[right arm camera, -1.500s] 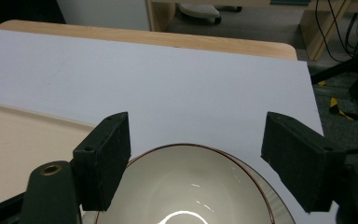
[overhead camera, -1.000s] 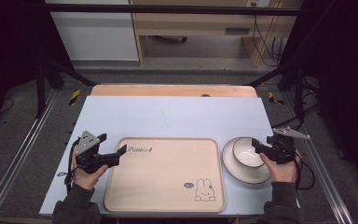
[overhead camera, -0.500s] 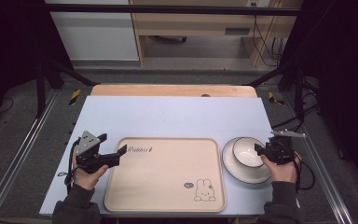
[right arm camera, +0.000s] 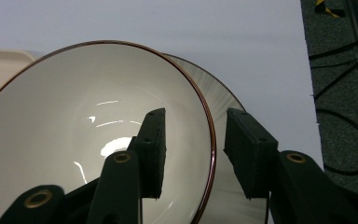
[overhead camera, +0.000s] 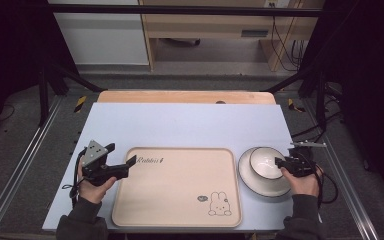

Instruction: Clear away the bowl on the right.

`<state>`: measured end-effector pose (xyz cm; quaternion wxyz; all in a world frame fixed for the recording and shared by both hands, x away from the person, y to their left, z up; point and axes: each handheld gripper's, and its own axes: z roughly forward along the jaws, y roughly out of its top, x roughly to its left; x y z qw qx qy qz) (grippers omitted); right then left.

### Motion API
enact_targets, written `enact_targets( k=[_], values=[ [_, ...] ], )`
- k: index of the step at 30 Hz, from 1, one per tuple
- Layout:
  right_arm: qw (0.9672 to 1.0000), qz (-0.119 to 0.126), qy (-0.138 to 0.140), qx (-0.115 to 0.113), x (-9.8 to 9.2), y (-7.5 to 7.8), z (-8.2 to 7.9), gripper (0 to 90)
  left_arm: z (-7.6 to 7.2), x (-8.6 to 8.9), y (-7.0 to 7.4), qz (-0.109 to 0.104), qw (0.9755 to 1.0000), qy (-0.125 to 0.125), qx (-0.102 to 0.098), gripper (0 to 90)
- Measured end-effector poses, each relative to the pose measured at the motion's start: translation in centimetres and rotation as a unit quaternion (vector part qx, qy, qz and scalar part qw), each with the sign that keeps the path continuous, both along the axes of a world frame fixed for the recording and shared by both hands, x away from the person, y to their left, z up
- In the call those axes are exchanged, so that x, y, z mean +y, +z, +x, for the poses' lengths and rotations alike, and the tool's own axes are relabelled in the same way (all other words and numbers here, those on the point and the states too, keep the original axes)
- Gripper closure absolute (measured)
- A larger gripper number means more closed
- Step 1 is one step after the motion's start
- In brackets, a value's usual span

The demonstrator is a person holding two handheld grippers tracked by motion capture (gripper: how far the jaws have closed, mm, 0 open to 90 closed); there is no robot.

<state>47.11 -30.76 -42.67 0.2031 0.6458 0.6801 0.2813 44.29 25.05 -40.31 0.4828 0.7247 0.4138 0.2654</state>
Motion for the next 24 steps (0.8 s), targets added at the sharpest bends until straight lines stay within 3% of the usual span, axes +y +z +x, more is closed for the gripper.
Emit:
enact_targets(
  k=[5, 24],
  values=[
    [0.9999, -0.006, 0.003, 0.009, -0.2, -0.4, 0.1, 62.1, 0.0, 0.0, -0.1, -0.001, 1.0, 0.0, 0.001, 12.3],
    [0.999, 0.008, 0.001, 0.045, -0.4, -1.1, 0.5, 70.7, 0.0, -0.1, -0.1, 0.001, 1.0, -0.001, 0.002, 12.3]
  ],
)
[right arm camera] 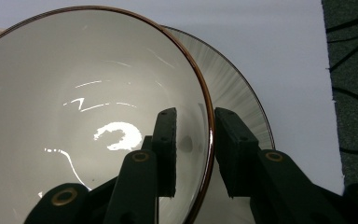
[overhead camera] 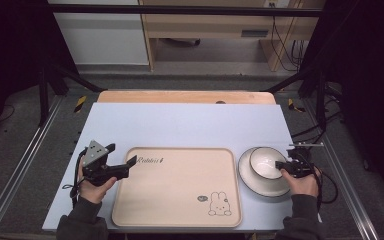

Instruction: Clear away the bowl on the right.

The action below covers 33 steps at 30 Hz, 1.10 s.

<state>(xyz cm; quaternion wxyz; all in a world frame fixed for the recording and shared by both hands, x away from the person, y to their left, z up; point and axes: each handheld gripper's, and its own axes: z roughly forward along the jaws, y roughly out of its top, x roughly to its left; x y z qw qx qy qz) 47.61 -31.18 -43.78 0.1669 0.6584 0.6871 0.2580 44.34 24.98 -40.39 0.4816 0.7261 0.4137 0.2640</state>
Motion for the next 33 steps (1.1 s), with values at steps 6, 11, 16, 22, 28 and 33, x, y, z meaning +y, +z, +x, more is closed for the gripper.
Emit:
enact_targets(
  k=[6, 11, 16, 22, 28, 33],
  values=[
    [0.9999, 0.013, -0.005, 0.006, 0.0, -0.02, 0.05, 73.2, 0.01, 0.0, -0.01, 0.0, 1.0, 0.0, 0.001, 12.3],
    [0.9998, 0.019, 0.0, 0.007, -0.18, -0.18, 0.11, 75.8, 0.01, 0.0, -0.01, 0.0, 1.0, 0.0, 0.0, 12.3],
    [0.9997, 0.022, 0.003, 0.008, -0.2, -0.24, 0.16, 76.1, 0.03, -0.01, -0.03, 0.0, 1.0, 0.0, 0.001, 12.3],
    [0.9995, 0.03, -0.001, 0.011, -0.27, -0.25, 0.15, 76.7, 0.02, -0.01, -0.02, 0.001, 1.0, 0.0, 0.001, 12.3],
    [0.9993, 0.035, -0.002, 0.011, -0.39, -0.26, 0.14, 77.4, 0.04, -0.03, -0.05, 0.002, 1.0, 0.0, 0.002, 12.3],
    [0.9988, 0.047, -0.006, 0.013, -0.46, -0.18, 0.11, 78.3, 0.04, -0.03, -0.04, 0.001, 1.0, 0.0, 0.002, 12.3]
  ],
)
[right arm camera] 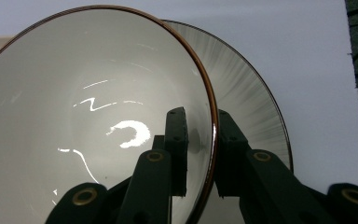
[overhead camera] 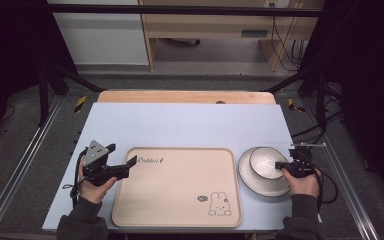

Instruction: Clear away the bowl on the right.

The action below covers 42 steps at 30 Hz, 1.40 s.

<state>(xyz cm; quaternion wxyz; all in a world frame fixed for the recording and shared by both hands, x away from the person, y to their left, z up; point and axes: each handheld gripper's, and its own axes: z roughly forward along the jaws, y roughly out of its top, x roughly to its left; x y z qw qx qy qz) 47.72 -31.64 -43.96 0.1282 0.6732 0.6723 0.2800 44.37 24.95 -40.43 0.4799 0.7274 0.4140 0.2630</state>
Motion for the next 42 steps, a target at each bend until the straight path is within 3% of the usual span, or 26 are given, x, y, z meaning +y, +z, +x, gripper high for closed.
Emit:
enact_targets(
  k=[42],
  values=[
    [0.9998, 0.008, -0.015, -0.006, -0.1, 0.25, -0.15, 82.0, 0.01, 0.05, 0.01, 0.001, 1.0, 0.001, 0.001, 12.4]
  ],
)
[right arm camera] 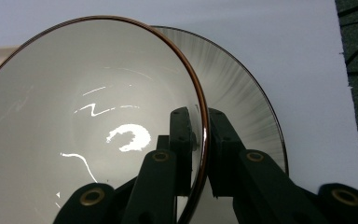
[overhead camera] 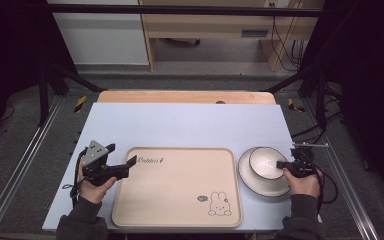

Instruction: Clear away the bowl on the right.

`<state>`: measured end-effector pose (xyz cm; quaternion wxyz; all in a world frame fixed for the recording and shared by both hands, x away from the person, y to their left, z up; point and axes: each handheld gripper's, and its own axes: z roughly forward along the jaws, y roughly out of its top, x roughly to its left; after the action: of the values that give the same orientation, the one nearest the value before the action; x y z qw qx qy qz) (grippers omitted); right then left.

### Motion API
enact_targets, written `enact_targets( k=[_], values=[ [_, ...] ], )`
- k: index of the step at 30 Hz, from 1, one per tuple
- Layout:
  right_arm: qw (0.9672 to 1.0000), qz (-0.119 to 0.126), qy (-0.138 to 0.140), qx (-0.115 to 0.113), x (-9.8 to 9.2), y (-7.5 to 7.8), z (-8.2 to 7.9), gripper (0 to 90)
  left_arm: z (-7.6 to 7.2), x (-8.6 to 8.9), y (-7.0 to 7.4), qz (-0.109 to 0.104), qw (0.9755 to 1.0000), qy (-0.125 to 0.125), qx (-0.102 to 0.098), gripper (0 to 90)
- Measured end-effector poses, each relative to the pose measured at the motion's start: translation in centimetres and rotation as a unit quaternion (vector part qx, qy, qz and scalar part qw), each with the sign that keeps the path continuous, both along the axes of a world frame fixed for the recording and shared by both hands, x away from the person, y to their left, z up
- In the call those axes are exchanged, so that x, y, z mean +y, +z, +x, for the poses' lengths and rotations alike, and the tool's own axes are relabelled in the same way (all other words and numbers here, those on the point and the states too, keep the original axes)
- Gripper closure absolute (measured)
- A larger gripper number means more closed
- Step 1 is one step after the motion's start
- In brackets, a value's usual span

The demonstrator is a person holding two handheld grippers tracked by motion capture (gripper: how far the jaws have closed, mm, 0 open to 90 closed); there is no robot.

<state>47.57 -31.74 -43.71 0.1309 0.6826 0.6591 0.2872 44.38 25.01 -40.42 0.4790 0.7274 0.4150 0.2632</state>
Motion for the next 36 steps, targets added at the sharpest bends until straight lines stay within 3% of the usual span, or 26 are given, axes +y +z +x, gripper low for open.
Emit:
enact_targets(
  k=[18, 32, 36],
  values=[
    [0.9998, -0.017, 0.003, -0.007, 0.28, 0.18, -0.07, 82.7, 0.02, 0.06, 0.0, 0.0, 1.0, 0.001, 0.0, 12.4],
    [0.9996, -0.021, 0.007, -0.018, 0.59, 0.57, -0.22, 82.5, 0.04, 0.09, 0.0, -0.001, 1.0, 0.002, 0.0, 12.4],
    [0.9998, -0.012, 0.0, -0.016, 0.88, 0.86, -0.26, 82.4, 0.05, 0.11, 0.0, -0.001, 1.0, 0.002, 0.0, 12.4]
  ],
)
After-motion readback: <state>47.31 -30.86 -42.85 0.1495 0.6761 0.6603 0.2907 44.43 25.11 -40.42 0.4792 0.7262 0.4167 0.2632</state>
